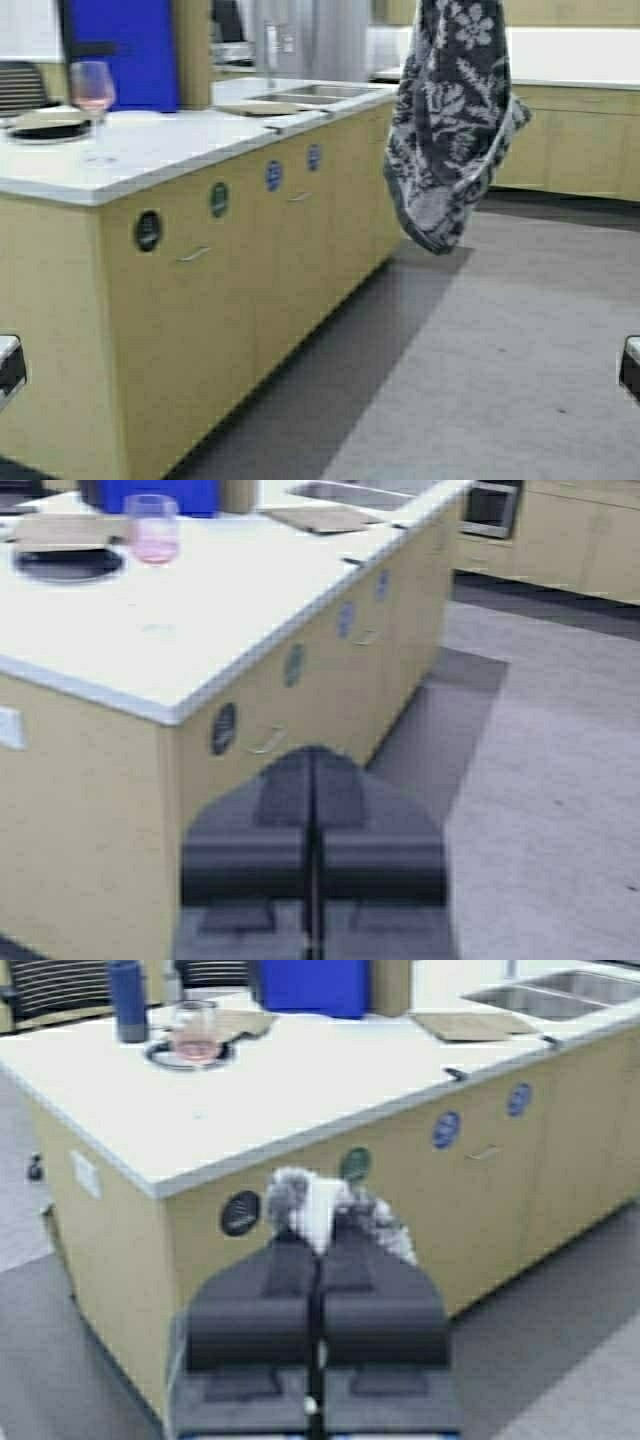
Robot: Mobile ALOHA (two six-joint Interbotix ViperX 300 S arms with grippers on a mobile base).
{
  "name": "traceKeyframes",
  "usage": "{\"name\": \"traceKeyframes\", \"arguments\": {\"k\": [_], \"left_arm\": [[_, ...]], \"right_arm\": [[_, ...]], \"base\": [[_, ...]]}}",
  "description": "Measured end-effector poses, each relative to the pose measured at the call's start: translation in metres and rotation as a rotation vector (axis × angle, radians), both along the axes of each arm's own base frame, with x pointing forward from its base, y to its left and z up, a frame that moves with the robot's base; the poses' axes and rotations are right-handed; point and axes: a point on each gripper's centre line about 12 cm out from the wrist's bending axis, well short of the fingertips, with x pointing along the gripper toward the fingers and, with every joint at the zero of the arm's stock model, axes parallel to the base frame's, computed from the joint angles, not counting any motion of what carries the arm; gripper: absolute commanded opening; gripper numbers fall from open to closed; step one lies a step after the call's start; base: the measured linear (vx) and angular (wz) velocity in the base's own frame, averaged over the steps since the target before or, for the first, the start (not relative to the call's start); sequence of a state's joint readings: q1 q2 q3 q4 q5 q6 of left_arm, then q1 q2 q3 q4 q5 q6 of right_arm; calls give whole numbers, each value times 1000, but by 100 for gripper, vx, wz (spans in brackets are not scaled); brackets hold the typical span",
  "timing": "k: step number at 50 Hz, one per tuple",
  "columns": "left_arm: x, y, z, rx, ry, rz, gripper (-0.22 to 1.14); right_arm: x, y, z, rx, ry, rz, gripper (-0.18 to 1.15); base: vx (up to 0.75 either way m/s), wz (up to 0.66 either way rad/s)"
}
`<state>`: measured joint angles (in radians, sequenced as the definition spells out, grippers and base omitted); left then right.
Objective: Get the cloth and wipe up the spill under the wine glass
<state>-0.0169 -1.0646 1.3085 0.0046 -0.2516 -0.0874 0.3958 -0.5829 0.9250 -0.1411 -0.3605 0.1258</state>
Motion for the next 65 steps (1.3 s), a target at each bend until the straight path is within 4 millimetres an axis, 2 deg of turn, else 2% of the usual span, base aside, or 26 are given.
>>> {"name": "traceKeyframes", "arguments": {"k": [6, 24, 33, 50, 65], "left_arm": [[12, 0, -3, 8, 17, 0, 2], [73, -3, 0, 34, 19, -15, 2], [91, -6, -16, 35, 68, -32, 2], [120, -42, -52, 42, 135, -156, 2], [142, -65, -85, 40, 184, -218, 2]], "right_arm": [[-1, 0, -5, -10, 11, 1, 6], [-2, -1, -10, -67, -3, -2, 6], [-3, -3, -14, -56, 13, -11, 6], [-3, -3, -15, -49, 16, -13, 6], [-3, -3, -14, -49, 16, -14, 6]], "base": [[8, 27], [14, 19], [18, 13], [19, 9], [17, 10]]}}
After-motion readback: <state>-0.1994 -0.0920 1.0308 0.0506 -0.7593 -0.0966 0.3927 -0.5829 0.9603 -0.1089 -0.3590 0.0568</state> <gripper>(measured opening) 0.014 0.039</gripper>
